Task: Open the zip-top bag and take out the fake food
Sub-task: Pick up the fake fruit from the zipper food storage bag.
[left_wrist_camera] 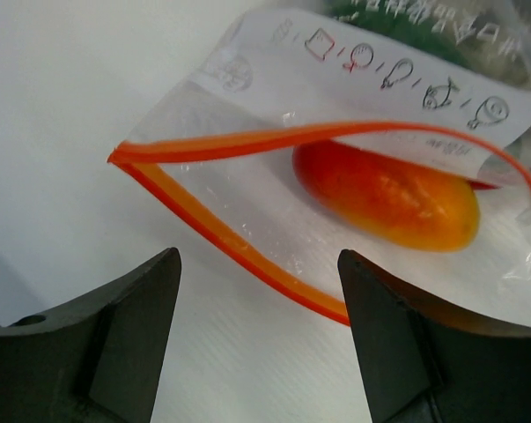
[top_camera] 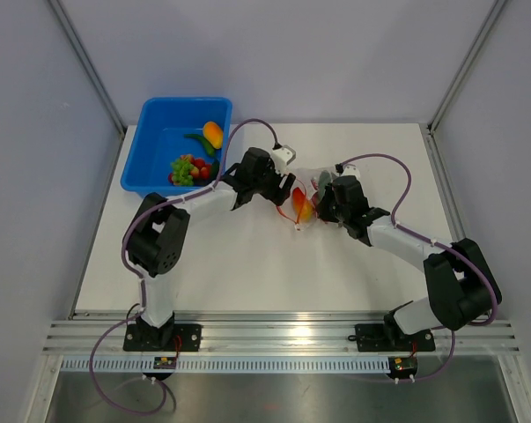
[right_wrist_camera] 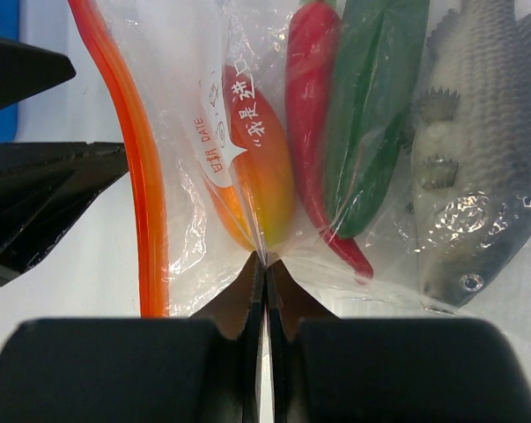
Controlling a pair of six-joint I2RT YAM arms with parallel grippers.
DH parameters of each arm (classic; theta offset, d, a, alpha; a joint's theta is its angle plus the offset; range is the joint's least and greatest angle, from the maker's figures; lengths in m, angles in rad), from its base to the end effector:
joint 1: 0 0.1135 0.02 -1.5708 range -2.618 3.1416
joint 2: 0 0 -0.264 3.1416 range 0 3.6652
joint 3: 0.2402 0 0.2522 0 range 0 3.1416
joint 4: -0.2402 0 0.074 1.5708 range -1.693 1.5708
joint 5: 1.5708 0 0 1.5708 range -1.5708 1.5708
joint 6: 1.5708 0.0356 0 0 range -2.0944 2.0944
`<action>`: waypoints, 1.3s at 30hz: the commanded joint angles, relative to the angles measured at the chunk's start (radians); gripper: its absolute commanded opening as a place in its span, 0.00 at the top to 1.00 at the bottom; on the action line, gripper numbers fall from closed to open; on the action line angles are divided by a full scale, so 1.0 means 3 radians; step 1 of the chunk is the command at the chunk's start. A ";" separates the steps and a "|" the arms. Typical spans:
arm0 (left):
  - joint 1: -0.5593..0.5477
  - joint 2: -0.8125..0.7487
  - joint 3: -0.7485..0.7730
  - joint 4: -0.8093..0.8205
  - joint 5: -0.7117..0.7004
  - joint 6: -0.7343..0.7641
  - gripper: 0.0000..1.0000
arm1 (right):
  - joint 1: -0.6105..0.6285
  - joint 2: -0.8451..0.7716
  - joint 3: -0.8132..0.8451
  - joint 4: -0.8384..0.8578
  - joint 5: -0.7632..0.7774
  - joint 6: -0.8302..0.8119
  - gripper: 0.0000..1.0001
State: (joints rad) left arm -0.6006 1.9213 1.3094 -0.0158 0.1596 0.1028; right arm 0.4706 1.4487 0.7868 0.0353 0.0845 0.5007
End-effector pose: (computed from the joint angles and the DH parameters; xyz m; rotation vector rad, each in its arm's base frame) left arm 0.3548 -0.2499 0.2057 0.8515 2.0570 -0.4518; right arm 0.2747 0.1364 0.2081 0.0817 2.2300 0.4483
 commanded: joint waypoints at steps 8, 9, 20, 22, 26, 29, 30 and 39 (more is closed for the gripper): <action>-0.0043 0.0136 0.0349 -0.0120 0.0199 -0.0705 0.20 | 0.0032 0.0024 0.0067 0.0179 0.0020 -0.0028 0.92; -0.0048 0.0141 0.0365 -0.0151 0.0250 -0.0782 0.20 | 0.0027 0.0034 0.0057 0.0184 0.0020 -0.0017 0.93; -0.0145 0.0309 0.0401 -0.0111 0.0178 -0.1365 0.22 | 0.0032 0.0095 0.0072 0.0251 -0.0031 0.0013 0.89; -0.0145 0.0340 0.0416 -0.0106 0.0153 -0.1360 0.22 | 0.0032 0.0090 0.0077 0.0225 0.0005 0.0013 0.82; -0.0145 0.0376 0.0386 -0.0029 0.0076 -0.1309 0.23 | 0.0032 0.0029 0.0077 0.0179 0.0132 0.0018 0.71; -0.0145 0.0361 0.0335 0.0032 0.0035 -0.1299 0.23 | 0.0032 0.0013 0.0128 0.0159 0.0244 0.0008 0.69; -0.0145 0.0340 0.0319 0.0032 -0.0005 -0.1294 0.23 | 0.0032 0.0018 0.0149 0.0133 0.0270 0.0003 0.69; -0.0145 0.0197 0.0068 0.0416 -0.0011 -0.1222 0.23 | 0.0032 0.0401 0.0690 -0.0066 0.0536 -0.0038 0.72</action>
State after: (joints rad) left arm -0.6426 2.0369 1.3407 0.0257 0.1761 -0.2798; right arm 0.4713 1.5242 0.9066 0.0357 0.1833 0.5041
